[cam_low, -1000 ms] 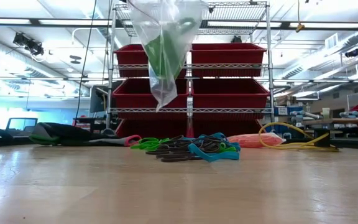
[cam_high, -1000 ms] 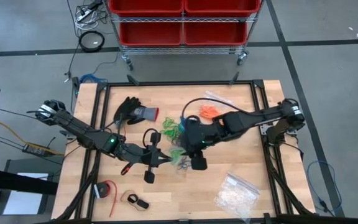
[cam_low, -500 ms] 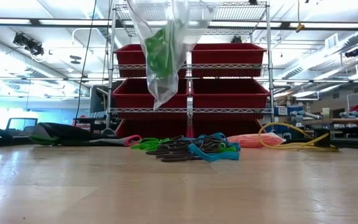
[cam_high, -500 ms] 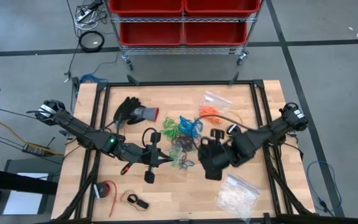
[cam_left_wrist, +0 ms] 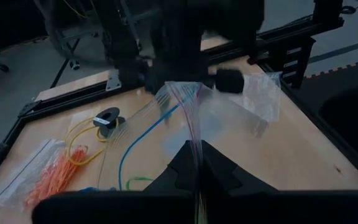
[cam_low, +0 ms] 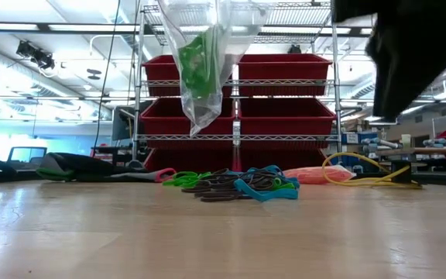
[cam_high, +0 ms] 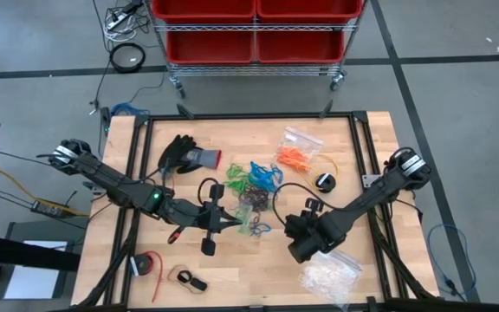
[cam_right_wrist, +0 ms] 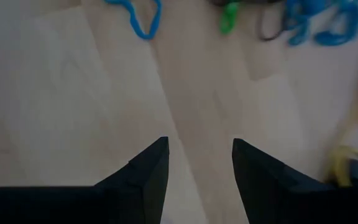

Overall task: Sort rubber bands
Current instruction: Put the green rubber band into the transparent zip bag

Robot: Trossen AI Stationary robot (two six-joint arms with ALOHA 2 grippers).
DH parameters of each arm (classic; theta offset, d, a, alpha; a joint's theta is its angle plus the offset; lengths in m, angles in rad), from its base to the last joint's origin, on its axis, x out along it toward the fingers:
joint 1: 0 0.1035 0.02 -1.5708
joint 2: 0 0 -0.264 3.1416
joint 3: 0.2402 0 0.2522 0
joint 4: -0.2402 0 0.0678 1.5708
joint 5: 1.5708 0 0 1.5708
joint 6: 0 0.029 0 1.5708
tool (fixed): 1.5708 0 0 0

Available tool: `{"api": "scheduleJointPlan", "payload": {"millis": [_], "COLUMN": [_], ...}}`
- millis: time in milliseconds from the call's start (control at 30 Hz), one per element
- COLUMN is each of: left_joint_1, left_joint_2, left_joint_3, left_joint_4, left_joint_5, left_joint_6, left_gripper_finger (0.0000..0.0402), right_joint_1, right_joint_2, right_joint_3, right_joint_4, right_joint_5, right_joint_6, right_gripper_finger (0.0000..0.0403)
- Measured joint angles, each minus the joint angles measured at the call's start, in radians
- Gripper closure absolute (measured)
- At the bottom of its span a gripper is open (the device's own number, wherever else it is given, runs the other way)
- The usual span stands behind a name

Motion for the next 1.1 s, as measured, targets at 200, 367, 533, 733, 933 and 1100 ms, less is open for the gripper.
{"api": "scheduleJointPlan", "payload": {"millis": [200, 367, 533, 733, 933, 1100], "left_joint_1": [0.005, 0.003, -0.01, -0.034, -0.053, -0.053], "left_joint_2": [0.0, -0.002, -0.001, -0.001, -0.008, -0.029], "left_joint_3": [0.0, 0.001, 0.0, 0.0, 0.0, 0.0], "left_joint_4": [0.126, 0.072, -0.241, -0.477, -0.561, -0.604], "left_joint_5": [0.0, -0.001, -0.059, -0.087, -0.123, -0.161], "left_joint_6": [0.05, 0.198, 0.287, 0.266, 0.29, 0.317], "left_gripper_finger": [0.0386, 0.0386, 0.0386, 0.0386, 0.0386, 0.0386], "right_joint_1": [-0.037, -0.065, -0.102, -0.179, -0.276, -0.337], "right_joint_2": [0.0, 0.0, 0.0, 0.0, 0.0, -0.003], "right_joint_3": [-0.144, -0.194, -0.231, -0.293, -0.42, -0.538], "right_joint_4": [0.25, 0.352, 0.452, 0.661, 0.884, 1.071], "right_joint_5": [0.001, 0.048, 0.087, 0.073, 0.051, 0.052], "right_joint_6": [-0.046, -0.11, -0.18, -0.251, -0.271, -0.235], "right_gripper_finger": [0.0239, 0.0239, 0.0239, 0.0239, 0.024, 0.0252]}}
